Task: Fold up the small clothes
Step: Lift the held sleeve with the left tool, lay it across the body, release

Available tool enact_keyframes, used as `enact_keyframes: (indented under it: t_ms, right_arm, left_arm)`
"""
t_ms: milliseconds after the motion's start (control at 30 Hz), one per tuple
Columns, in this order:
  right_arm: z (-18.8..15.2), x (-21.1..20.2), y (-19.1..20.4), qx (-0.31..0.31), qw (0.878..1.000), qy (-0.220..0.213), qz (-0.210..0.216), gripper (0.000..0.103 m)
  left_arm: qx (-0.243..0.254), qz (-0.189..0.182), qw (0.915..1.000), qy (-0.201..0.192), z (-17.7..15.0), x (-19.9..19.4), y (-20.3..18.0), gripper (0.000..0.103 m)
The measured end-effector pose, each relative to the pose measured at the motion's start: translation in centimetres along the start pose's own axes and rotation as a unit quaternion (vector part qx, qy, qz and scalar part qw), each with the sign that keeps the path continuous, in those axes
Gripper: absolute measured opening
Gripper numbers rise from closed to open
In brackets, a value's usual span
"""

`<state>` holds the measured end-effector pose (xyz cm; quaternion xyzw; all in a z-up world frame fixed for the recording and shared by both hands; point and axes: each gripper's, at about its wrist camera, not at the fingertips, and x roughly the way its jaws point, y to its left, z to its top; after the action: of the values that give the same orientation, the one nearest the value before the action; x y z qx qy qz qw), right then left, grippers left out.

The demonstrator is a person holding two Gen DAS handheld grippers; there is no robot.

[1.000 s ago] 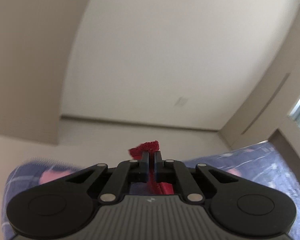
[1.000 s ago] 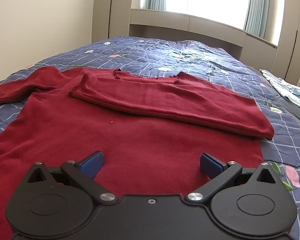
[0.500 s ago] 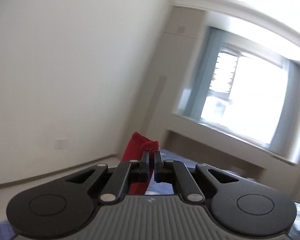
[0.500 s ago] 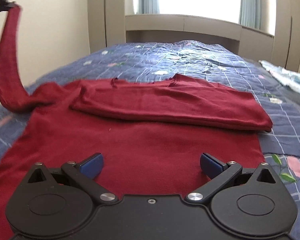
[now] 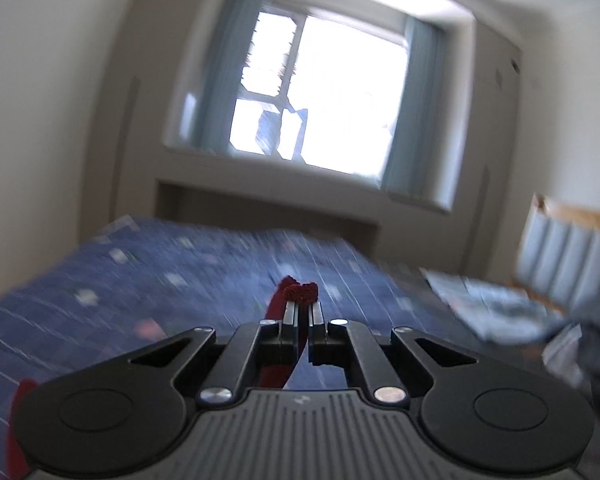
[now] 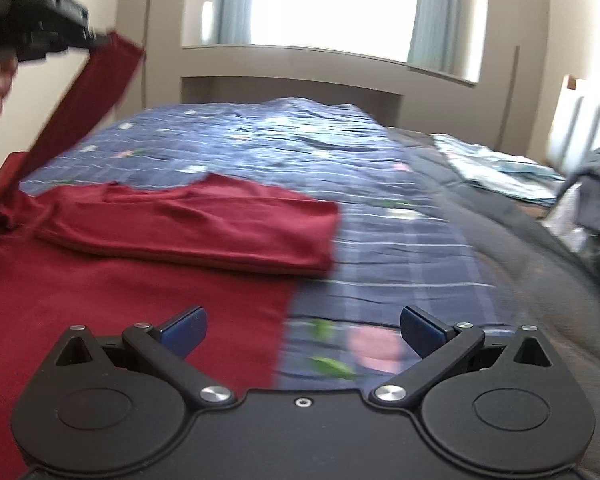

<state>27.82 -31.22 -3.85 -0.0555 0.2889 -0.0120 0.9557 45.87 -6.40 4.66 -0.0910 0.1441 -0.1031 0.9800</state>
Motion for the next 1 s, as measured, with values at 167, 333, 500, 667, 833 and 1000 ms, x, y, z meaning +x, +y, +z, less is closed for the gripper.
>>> enact_keyframes:
  t_ms: [167, 333, 500, 667, 833, 1000]
  right_arm:
    - [-1.3, -1.0, -3.0, 0.006, 0.999, 0.004, -0.035, 0.103]
    - [-2.3, -0.9, -4.7, 0.025, 0.999, 0.014, -0.045, 0.103]
    - [-2.4, -0.5, -4.9, 0.028, 0.998, 0.016, -0.053, 0.103]
    - [-1.7, -0.1, -4.6, 0.031, 0.998, 0.012, -0.051, 0.103]
    - [-1.0, 0.2, -3.8, 0.032, 0.999, 0.011, -0.043, 0.103]
    - [0.2, 0.5, -2.3, 0.020, 0.999, 0.004, -0.027, 0.103]
  left_arm:
    - [0.032, -0.021, 0.9975, 0.060, -5.4, 2.0, -4.4, 0.003]
    - [0.066, -0.034, 0.9916, 0.106, -8.6, 3.3, -6.5, 0.004]
    - [0.044, -0.057, 0.9857, 0.152, -9.6, 3.0, -6.8, 0.016]
    - [0.020, -0.063, 0.9847, 0.162, -9.0, 1.8, -5.9, 0.074]
    - [0.005, -0.062, 0.9838, 0.168, -7.8, 0.2, -4.0, 0.090]
    - [0.006, -0.016, 0.9866, 0.162, -7.3, -3.3, 0.2, 0.103]
